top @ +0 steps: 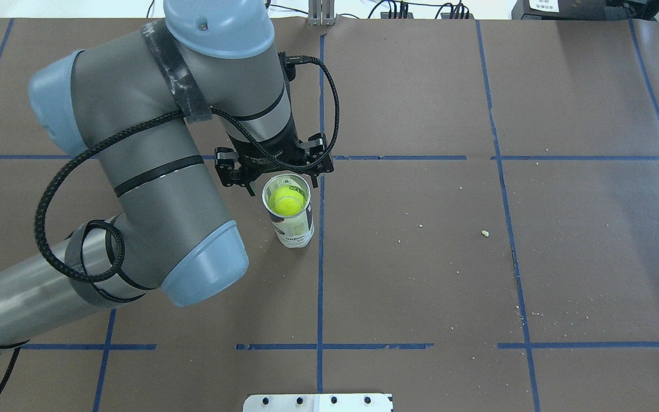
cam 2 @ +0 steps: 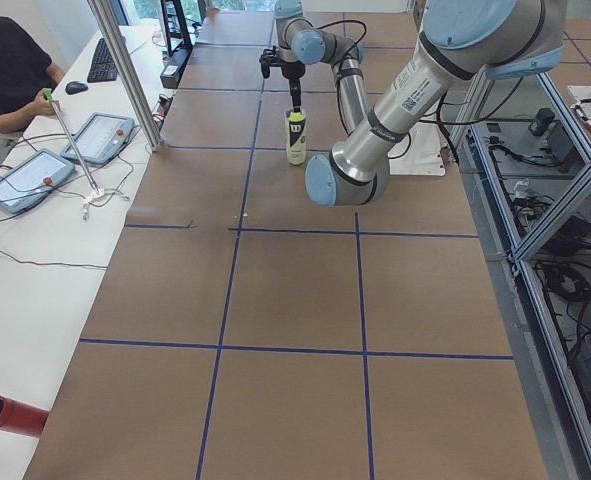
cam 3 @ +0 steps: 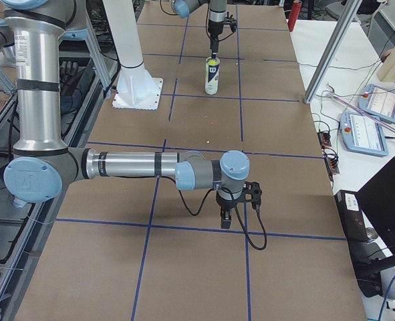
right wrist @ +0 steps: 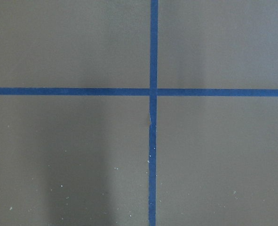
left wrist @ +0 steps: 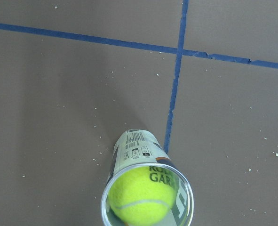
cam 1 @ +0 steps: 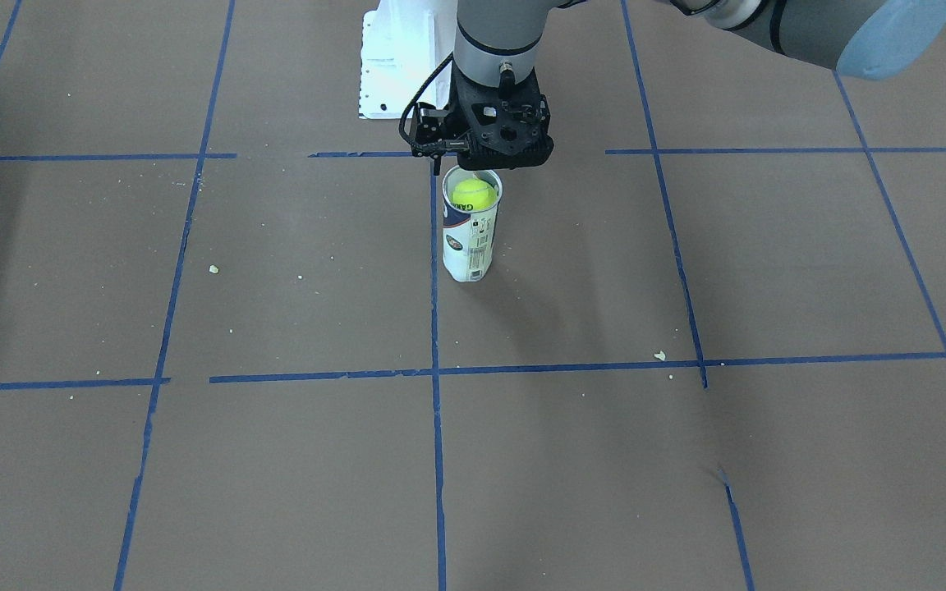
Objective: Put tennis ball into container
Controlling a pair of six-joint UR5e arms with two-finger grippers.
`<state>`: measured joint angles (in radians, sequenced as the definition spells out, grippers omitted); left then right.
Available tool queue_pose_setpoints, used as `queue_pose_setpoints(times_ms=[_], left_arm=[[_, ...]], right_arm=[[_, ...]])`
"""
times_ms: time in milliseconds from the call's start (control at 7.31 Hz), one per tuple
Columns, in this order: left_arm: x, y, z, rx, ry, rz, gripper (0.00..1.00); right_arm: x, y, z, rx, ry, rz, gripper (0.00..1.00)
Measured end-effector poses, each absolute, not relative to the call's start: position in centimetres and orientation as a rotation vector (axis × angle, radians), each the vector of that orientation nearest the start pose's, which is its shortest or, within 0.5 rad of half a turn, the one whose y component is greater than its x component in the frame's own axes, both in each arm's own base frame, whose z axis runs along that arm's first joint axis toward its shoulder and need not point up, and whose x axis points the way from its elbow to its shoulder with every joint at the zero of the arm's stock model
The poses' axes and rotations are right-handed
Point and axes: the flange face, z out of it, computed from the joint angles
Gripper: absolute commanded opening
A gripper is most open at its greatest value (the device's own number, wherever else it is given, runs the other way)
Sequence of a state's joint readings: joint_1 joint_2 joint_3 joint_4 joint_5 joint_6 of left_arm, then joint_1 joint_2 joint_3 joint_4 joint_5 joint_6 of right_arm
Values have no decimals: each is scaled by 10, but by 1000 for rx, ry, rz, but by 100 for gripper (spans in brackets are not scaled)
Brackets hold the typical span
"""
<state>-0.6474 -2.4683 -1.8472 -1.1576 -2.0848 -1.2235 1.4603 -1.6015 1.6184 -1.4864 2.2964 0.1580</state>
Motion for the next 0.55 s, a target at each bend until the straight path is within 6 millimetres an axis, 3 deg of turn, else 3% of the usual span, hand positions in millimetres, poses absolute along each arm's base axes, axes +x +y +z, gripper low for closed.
queue_pose_setpoints(times_ms=[274,411,547], left_arm=[[412,-429,69,-35,911,-64,100],[396,-435,84,10,904,-7,100],[375,-453,105,72,879,65,100]], right_arm=[[13,-490,645,-1,-731,8,100],[13,-490,645,-1,-731,8,100],[13,-490,645,-1,-731,8,100]])
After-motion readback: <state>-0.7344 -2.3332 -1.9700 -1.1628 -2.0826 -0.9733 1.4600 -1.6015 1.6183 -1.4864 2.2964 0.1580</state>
